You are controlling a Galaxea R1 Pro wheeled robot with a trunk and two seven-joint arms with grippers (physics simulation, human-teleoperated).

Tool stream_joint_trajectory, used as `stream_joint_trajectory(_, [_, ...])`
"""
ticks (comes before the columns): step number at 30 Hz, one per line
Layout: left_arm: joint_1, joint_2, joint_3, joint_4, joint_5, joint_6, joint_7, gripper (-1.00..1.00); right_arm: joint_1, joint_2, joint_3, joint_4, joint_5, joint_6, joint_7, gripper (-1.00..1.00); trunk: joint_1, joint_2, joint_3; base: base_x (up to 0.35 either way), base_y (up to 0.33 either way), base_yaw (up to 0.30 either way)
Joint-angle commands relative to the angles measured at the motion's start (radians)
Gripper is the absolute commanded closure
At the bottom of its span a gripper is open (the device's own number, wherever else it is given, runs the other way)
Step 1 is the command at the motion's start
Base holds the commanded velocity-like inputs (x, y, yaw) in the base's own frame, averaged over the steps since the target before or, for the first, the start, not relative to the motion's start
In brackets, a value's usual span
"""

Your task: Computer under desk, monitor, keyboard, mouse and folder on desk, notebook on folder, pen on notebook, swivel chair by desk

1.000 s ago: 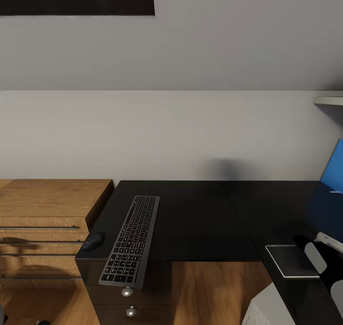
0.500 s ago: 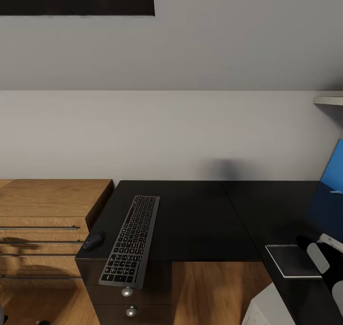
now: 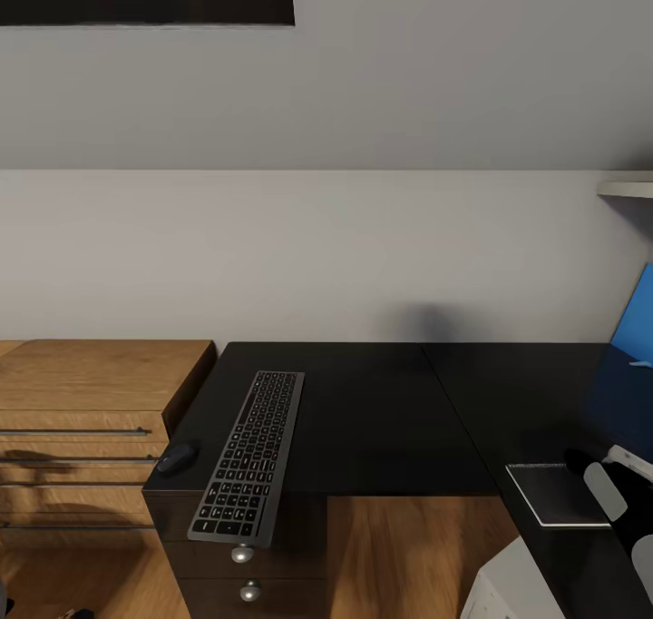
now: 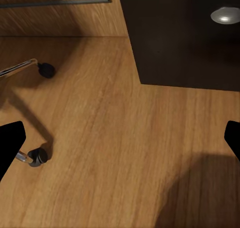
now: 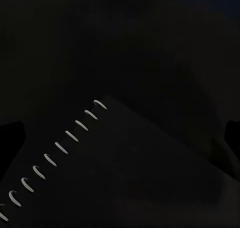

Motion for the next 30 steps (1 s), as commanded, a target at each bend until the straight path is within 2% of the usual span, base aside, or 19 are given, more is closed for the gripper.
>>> stream_joint_trajectory(1, [0.000,0.001,-0.008,-0.002,0.009,-0.002,0.004,-1.00,0.000,0.000,0.000,-0.002,-0.009,0.004,-0.005,-1.00,0.000,0.000,-0.001,0.000,0.000,0.000])
stream_joint_trajectory(9, [0.000,0.002,-0.008,-0.002,0.009,-0.003,0.003,-1.00,0.000,0.000,0.000,-0.001,-0.009,0.004,-0.005,-1.00,0.000,0.000,-0.001,-0.005,0.005,0.000])
stream_joint_trajectory(17, [0.000,0.002,-0.008,-0.002,0.009,-0.003,0.003,-1.00,0.000,0.000,0.000,-0.001,-0.010,0.004,-0.005,-1.00,0.000,0.000,-0.001,-0.137,0.140,0.000])
stream_joint_trajectory(23, [0.000,0.001,-0.009,-0.002,0.009,-0.004,0.003,-1.00,0.000,0.000,0.000,-0.001,-0.009,0.004,-0.005,-1.00,0.000,0.000,-0.001,-0.027,0.049,0.000])
stream_joint_trajectory(30, [0.000,0.001,-0.010,-0.002,0.009,-0.004,0.003,-1.00,0.000,0.000,0.000,-0.001,-0.009,0.003,-0.005,-1.00,0.000,0.000,-0.001,-0.003,0.193,0.000])
